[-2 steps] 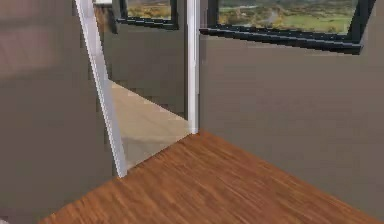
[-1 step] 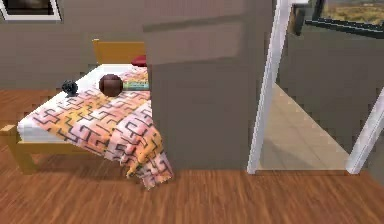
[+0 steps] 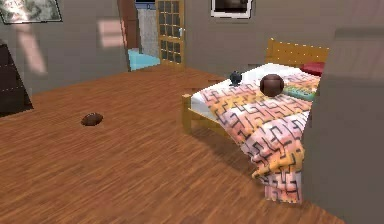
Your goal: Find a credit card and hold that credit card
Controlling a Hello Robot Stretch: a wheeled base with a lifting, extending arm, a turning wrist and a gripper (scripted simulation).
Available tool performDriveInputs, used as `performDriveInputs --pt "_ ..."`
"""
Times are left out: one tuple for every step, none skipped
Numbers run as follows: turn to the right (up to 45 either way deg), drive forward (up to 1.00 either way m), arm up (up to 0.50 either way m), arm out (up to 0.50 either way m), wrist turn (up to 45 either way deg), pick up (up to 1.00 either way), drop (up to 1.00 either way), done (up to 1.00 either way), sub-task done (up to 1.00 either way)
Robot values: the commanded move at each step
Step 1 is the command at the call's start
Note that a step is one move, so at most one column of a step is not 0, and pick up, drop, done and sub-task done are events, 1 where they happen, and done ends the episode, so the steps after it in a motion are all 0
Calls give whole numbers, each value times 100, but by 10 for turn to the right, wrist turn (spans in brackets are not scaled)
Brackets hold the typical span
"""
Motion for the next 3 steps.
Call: performDriveInputs --pt "-120 0 0 0 0 0 0 0 0" --pt "-30 0 0 0 0 0 0 0 0" --pt "0 100 0 0 0 0 0 0 0"
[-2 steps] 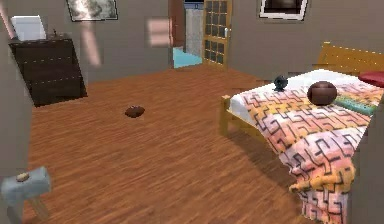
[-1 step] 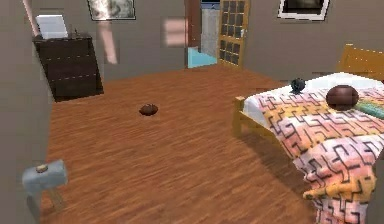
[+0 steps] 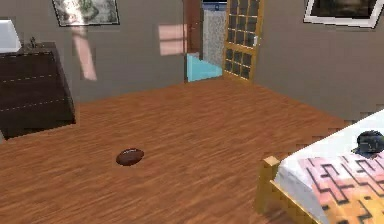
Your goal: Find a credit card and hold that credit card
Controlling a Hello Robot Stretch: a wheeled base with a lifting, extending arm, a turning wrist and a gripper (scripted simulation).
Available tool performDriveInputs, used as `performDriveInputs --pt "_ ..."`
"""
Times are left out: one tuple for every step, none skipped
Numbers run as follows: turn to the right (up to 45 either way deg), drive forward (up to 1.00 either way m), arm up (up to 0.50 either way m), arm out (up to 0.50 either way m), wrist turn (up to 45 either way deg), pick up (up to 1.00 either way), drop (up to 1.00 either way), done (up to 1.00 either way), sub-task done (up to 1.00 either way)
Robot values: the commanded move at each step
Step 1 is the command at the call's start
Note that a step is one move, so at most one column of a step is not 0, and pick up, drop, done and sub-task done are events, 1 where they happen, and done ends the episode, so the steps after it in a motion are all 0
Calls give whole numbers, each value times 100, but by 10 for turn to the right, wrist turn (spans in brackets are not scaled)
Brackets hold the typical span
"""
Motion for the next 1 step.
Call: performDriveInputs --pt "0 100 0 0 0 0 0 0 0"
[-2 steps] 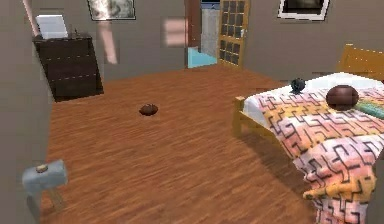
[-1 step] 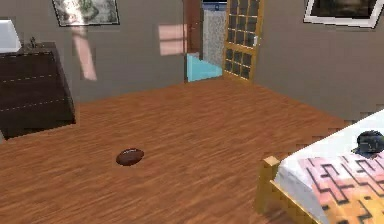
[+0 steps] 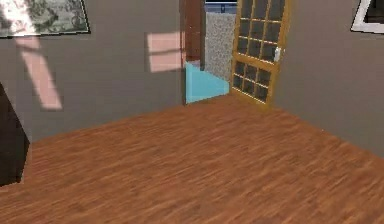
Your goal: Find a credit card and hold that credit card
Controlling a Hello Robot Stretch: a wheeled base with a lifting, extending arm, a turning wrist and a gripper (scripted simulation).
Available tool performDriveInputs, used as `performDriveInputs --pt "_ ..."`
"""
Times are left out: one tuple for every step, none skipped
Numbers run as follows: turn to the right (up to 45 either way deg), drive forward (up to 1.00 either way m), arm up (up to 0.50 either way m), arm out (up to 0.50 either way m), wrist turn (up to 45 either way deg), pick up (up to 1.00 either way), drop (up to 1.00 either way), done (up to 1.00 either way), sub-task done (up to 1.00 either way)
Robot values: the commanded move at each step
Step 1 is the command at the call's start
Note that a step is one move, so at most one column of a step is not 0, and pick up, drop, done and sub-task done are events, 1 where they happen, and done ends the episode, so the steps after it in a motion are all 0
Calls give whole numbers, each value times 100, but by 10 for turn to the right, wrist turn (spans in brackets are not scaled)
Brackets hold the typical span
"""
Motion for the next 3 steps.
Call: performDriveInputs --pt "240 0 0 0 0 0 0 0 0" --pt "0 5 0 0 0 0 0 0 0" --pt "-180 0 0 0 0 0 0 0 0"
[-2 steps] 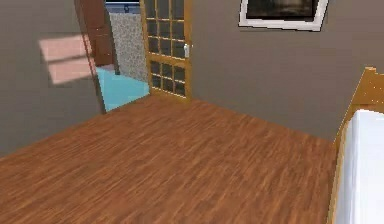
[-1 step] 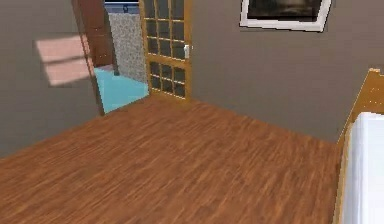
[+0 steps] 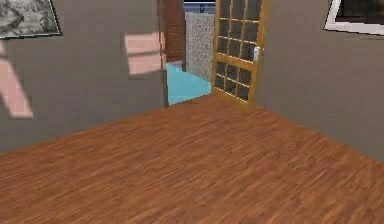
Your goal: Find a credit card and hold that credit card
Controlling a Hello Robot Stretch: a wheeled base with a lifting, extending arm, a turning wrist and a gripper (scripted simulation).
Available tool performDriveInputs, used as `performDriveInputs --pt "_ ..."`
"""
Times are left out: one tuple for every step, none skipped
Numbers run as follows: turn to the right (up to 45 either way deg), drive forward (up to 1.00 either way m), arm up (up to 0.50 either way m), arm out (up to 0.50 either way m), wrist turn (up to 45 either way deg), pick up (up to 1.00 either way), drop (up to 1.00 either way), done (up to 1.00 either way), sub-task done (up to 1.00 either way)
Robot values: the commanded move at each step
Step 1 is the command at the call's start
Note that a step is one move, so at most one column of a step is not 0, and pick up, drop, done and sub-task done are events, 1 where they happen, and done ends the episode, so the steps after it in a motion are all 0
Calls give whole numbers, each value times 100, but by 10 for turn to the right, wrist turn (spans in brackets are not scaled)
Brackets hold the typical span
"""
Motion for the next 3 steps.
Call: performDriveInputs --pt "0 100 0 0 0 0 0 0 0" --pt "0 100 0 0 0 0 0 0 0" --pt "0 55 0 0 0 0 0 0 0"
